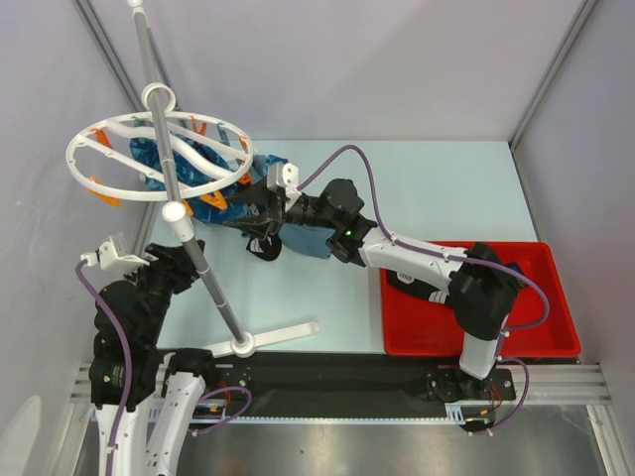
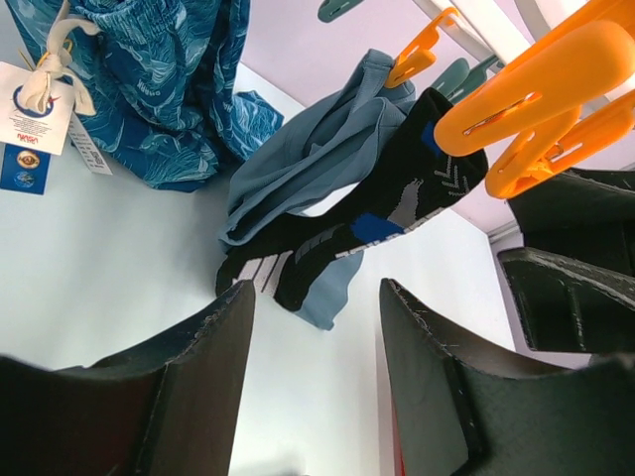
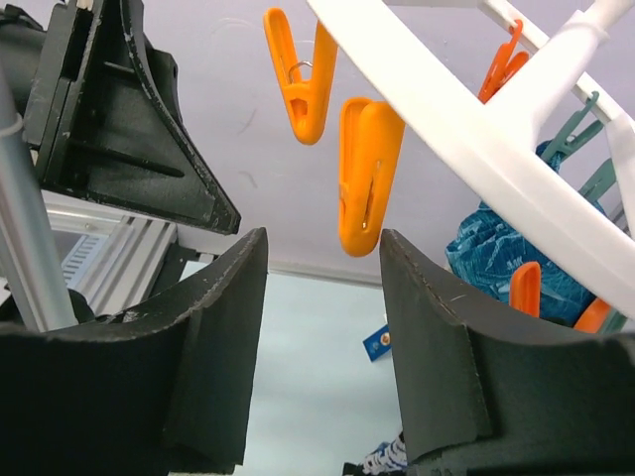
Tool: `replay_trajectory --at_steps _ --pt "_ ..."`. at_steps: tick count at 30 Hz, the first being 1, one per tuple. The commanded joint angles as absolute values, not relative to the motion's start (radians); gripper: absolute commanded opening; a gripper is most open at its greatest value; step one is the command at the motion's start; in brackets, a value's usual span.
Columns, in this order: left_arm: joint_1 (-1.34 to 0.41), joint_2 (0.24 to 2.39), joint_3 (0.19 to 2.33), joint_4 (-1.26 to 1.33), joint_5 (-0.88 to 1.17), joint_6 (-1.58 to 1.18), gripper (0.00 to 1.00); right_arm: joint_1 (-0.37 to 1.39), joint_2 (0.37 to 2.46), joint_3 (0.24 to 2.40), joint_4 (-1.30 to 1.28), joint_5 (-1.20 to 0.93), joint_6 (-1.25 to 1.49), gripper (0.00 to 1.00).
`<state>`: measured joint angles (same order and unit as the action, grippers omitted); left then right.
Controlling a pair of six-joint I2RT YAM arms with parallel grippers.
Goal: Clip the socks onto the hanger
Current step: Open the clamp at the hanger.
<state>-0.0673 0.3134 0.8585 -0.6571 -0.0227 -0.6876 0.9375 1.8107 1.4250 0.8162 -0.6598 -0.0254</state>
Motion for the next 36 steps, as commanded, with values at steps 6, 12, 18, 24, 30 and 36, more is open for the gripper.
replay_trajectory --at_steps 6,12,18,24,30,36 --pt "-0.072 0.316 0.867 -0.617 -0.014 -0.666 0.58 0.957 1.858 1.508 0.888 -0.632 0.015 0.49" --pt "-0.072 0.322 0.868 -0.607 -0.009 -0.67 0.58 0.957 1.858 1.514 0.887 -0.626 0.025 0.46" --pt "-0.072 0.325 0.876 -0.612 -0.009 -0.67 0.58 0.959 1.861 1.531 0.868 -0.624 0.032 0.41" --pt "-0.072 0.333 0.887 -0.604 0.025 -0.676 0.58 0.957 1.867 1.566 0.813 -0.627 0.034 0.19" --pt "-0.072 0.362 0.907 -0.586 0.043 -0.69 0.58 0.956 1.85 1.58 0.753 -0.612 0.031 0.0" --pt "-0.072 0.409 0.928 -0.554 0.084 -0.71 0.58 0.956 1.804 1.598 0.615 -0.569 0.003 0.0"
